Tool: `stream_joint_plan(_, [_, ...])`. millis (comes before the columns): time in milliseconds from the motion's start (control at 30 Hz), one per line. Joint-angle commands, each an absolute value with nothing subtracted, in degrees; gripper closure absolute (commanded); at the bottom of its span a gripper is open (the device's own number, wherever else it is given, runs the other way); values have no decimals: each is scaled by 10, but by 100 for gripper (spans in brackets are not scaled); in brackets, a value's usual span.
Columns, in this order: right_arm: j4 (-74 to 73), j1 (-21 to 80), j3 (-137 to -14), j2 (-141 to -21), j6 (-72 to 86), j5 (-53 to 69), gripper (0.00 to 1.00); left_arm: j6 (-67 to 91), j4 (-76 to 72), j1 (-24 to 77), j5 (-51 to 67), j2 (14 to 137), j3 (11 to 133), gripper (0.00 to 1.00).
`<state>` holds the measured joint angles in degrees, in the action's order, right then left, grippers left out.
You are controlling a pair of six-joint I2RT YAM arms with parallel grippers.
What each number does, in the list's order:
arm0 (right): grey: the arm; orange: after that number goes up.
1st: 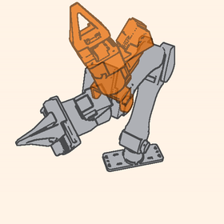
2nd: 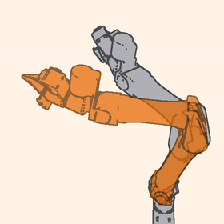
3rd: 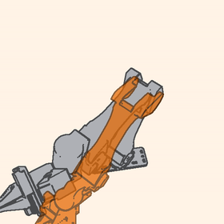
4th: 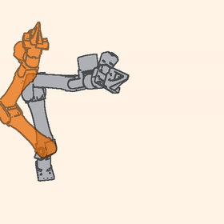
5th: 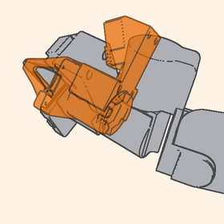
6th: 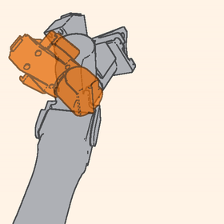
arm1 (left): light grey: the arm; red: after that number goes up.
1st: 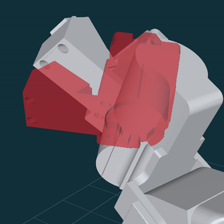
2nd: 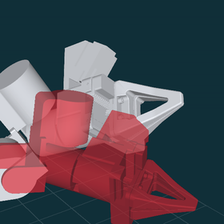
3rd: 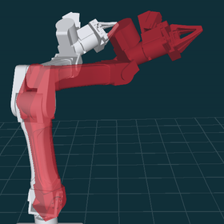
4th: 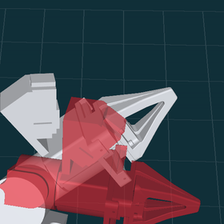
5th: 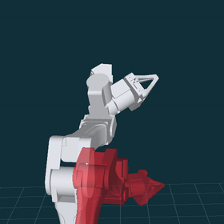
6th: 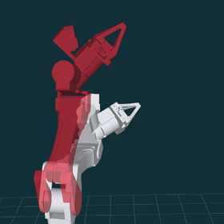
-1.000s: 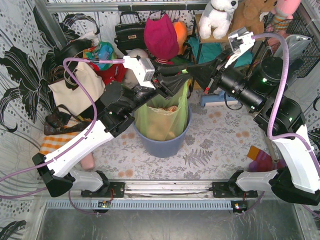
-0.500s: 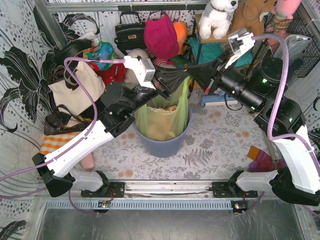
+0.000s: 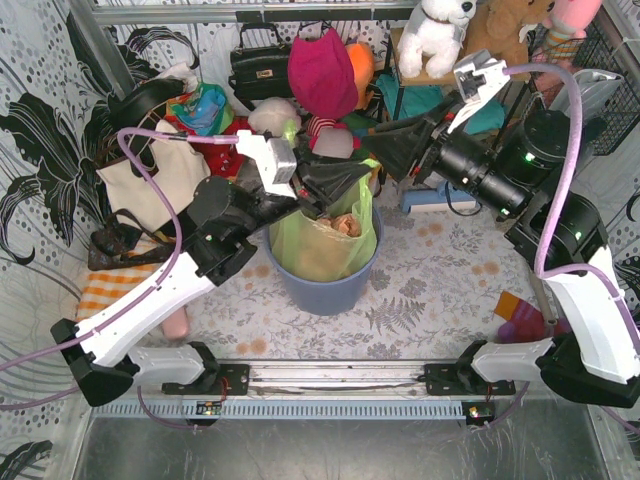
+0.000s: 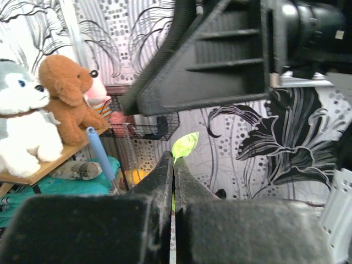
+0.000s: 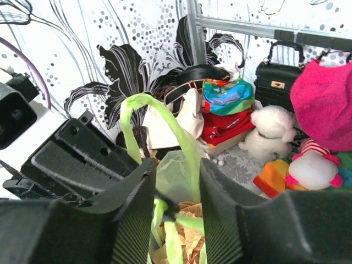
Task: Tie the trash bag
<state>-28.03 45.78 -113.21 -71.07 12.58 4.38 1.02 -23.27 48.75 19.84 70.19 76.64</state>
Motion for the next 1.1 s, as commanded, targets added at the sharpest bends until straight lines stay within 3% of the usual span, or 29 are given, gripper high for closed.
stream_joint_plan(0, [-252, 461, -1170, -738, 112, 115, 58, 0, -274, 487, 258, 667, 738, 98])
stream_joint_plan(233, [-258, 461, -1239, -803, 98, 244, 36, 4, -290, 487, 294, 647, 706, 98])
stream_joint_plan(533, [-313, 461, -1356, -906, 67, 306, 32, 0, -296, 487, 300, 620, 675, 98])
stream_joint_plan(700, [-338, 461, -1392, -933, 56, 258, 36, 1, -295, 487, 302, 618, 673, 98])
stream_joint_plan(1067, [-329, 461, -1362, -917, 63, 233, 60, 1, -292, 487, 303, 626, 683, 98])
